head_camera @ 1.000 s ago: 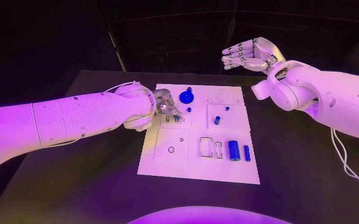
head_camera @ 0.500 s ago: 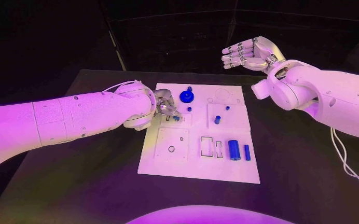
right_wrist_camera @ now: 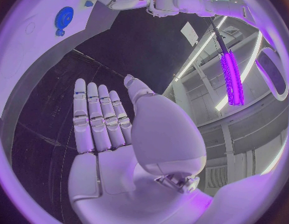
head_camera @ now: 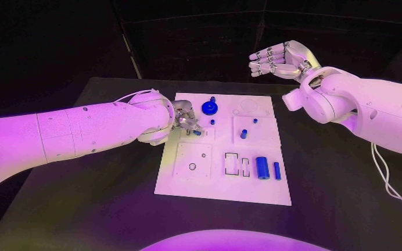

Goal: Assemble the parts on the task board

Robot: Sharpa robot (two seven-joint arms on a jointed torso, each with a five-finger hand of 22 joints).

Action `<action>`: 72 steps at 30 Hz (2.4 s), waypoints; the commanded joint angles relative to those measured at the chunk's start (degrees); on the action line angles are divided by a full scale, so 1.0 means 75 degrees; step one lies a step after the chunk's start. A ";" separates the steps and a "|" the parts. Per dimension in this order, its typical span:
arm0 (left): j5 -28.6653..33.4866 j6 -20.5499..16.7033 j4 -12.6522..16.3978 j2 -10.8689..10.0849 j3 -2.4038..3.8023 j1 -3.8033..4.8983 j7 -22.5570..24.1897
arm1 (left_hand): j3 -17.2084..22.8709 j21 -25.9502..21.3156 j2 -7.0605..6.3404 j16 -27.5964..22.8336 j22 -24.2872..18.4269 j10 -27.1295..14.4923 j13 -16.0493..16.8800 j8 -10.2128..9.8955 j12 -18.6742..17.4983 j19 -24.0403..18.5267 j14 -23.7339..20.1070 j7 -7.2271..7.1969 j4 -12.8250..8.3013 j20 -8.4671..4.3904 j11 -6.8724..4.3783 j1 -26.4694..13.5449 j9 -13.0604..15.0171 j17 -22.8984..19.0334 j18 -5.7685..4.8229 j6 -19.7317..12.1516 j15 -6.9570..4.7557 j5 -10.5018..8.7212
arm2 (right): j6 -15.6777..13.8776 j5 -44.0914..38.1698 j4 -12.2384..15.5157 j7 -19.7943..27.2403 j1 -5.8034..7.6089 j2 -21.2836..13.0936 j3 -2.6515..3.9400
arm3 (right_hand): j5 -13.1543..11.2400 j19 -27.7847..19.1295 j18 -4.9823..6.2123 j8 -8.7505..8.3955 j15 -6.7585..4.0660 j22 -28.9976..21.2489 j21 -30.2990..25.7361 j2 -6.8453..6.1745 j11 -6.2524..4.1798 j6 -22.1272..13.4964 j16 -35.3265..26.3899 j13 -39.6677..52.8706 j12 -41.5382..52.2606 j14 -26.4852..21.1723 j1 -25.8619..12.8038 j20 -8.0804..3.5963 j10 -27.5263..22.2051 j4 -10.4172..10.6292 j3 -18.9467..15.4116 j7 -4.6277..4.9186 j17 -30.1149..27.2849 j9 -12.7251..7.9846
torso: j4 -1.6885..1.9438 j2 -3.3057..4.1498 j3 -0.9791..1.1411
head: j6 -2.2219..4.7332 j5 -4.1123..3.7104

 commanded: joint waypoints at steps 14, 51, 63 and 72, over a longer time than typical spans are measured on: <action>-0.0068 0.0322 -0.0013 0.0011 -0.0009 -0.0008 -0.0063 | 0.1203 0.0081 -0.0159 0.0023 0.0080 0.0056 -0.0265 0.0168 -0.0164 0.0074 0.0807 -0.0123 -0.1051 -0.0046 -0.0037 -0.0026 0.0108 0.2012 -0.0142 0.0042 -0.0092 0.0353 | 0.0000 0.0025 0.0012 0.0113 0.0014 0.0008 0.0005 | 0.0042 0.0034 0.0027 -0.0022 -0.0014 0.0008 -0.0047 0.0075 0.0013 -0.0020 0.0029 -0.0001 0.0056 0.0063 -0.0014 0.0036 -0.0048 0.0004 -0.0035 0.0001 -0.0023 -0.0002 | -0.0001 0.0001 0.0003 | -0.0026 -0.0006; -0.0065 0.0612 -0.0319 0.0275 -0.0007 0.0003 -0.0067 | 0.0062 0.0092 -0.0284 0.0023 0.0157 0.0178 -0.0195 0.0284 -0.0025 0.0107 0.0807 -0.0317 -0.0135 -0.0162 -0.0182 -0.0778 0.0204 0.2012 -0.0156 0.0381 -0.0216 0.0318 | 0.0046 0.0025 -0.0050 0.0078 0.0014 0.0068 0.0003 | 0.0075 0.0031 0.0025 -0.0027 -0.0010 0.0007 -0.0056 0.0069 0.0019 -0.0030 0.0025 -0.0003 0.0057 0.0060 -0.0028 0.0039 -0.0061 0.0012 -0.0053 0.0006 -0.0067 -0.0004 | 0.0005 0.0004 0.0005 | -0.0076 -0.0024; -0.0065 0.0639 -0.0350 0.0273 -0.0006 0.0004 -0.0064 | -0.0471 0.0097 -0.0215 0.0023 0.0186 0.0221 -0.0107 0.0253 0.0077 0.0119 0.0807 -0.0324 0.0199 -0.0167 -0.0188 -0.1034 0.0190 0.2012 -0.0161 0.0487 -0.0221 0.0305 | 0.0050 0.0025 -0.0055 0.0076 0.0014 0.0070 0.0003 | 0.0089 0.0028 0.0023 -0.0030 -0.0006 0.0007 -0.0061 0.0073 0.0023 -0.0038 0.0023 -0.0003 0.0057 0.0057 -0.0037 0.0041 -0.0068 0.0019 -0.0060 0.0010 -0.0087 -0.0006 | 0.0003 0.0001 0.0005 | -0.0094 -0.0023; -0.0065 0.0613 -0.0377 0.0277 -0.0006 0.0004 -0.0062 | -0.0771 0.0101 -0.0193 0.0023 0.0203 0.0234 -0.0083 0.0234 0.0109 0.0127 0.0807 -0.0331 0.0310 -0.0174 -0.0193 -0.1081 0.0184 0.2012 -0.0163 0.0526 -0.0226 0.0306 | 0.0049 0.0025 -0.0062 0.0071 0.0014 0.0059 0.0003 | 0.0089 0.0028 0.0023 -0.0030 -0.0006 0.0007 -0.0061 0.0073 0.0023 -0.0038 0.0023 -0.0003 0.0057 0.0057 -0.0037 0.0041 -0.0068 0.0019 -0.0060 0.0010 -0.0087 -0.0006 | 0.0000 0.0000 0.0006 | -0.0105 -0.0024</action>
